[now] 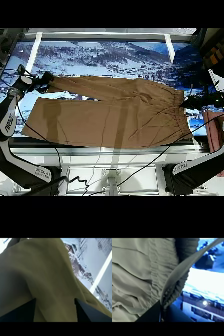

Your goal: Fold the clothes and pants, and hang the long-sleeved shirts on hangers.

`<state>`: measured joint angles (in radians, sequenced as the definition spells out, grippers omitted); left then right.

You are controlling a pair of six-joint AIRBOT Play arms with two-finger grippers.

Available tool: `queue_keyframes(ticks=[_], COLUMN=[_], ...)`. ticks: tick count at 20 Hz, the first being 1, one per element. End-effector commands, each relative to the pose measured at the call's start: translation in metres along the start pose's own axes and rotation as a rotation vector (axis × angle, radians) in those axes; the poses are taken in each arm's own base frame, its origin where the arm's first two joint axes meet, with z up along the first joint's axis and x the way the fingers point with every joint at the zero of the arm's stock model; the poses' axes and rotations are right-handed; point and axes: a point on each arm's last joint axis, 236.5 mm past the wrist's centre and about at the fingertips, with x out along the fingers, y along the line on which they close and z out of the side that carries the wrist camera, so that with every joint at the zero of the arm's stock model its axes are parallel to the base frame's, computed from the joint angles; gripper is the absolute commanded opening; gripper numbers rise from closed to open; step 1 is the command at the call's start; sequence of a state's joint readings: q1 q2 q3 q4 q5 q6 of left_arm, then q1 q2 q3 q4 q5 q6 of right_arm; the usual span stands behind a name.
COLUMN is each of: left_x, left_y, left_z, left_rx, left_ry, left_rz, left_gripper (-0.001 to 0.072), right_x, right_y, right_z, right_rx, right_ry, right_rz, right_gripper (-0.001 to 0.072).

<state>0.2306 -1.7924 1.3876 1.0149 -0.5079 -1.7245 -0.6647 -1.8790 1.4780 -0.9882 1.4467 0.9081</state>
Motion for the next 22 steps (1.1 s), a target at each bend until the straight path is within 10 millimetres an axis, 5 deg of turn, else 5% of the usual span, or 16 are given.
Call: queue_keyframes(ticks=[1, 5, 6, 7, 10, 14, 16, 18, 20, 22], left_x=[0.015, 0.029, 0.031, 0.031, 0.021, -0.025, -0.059, -0.089, -0.102, -0.11], left_y=[0.01, 0.018, 0.018, 0.015, -0.018, -0.105, -0.14, -0.154, -0.129, -0.052], left_z=[-0.009, -0.004, -0.003, 0.002, 0.04, 0.086, 0.091, 0.078, 0.059, 0.037], left_rx=[-0.006, -0.042, -0.04, -0.036, -0.031, 0.223, 0.389, 0.543, 0.681, 0.719], left_ry=[0.036, -0.004, -0.014, -0.04, -0.159, -0.272, -0.29, -0.243, -0.123, 0.085], left_rz=[0.019, 0.027, 0.026, 0.019, -0.051, -0.172, -0.208, -0.212, -0.098, 0.177], left_gripper=[0.0502, 0.0375, 0.0139, 0.0025, 0.0024, 0.0024, 0.0024, 0.0024, 0.0023, 0.0024], right_x=[0.0, 0.0, 0.0, 0.0, 0.0, -0.004, -0.005, -0.006, -0.006, -0.006], right_y=[0.001, 0.002, 0.002, 0.002, 0.006, 0.031, 0.037, 0.037, 0.038, 0.039], right_z=[-0.001, -0.001, -0.001, -0.001, 0.004, 0.026, 0.034, 0.035, 0.034, 0.033], right_rx=[-0.001, -0.001, 0.0, 0.011, 0.029, 0.046, 0.053, 0.053, 0.053, 0.052], right_ry=[0.003, 0.006, 0.005, 0.005, -0.014, -0.108, -0.139, -0.144, -0.142, -0.134], right_rz=[0.004, 0.006, 0.006, 0.007, 0.022, 0.133, 0.158, 0.161, 0.163, 0.168], right_gripper=[0.0037, 0.0036, 0.0036, 0.0036, 0.0036, 0.0036, 0.0036, 0.0036, 0.0036, 0.0036])
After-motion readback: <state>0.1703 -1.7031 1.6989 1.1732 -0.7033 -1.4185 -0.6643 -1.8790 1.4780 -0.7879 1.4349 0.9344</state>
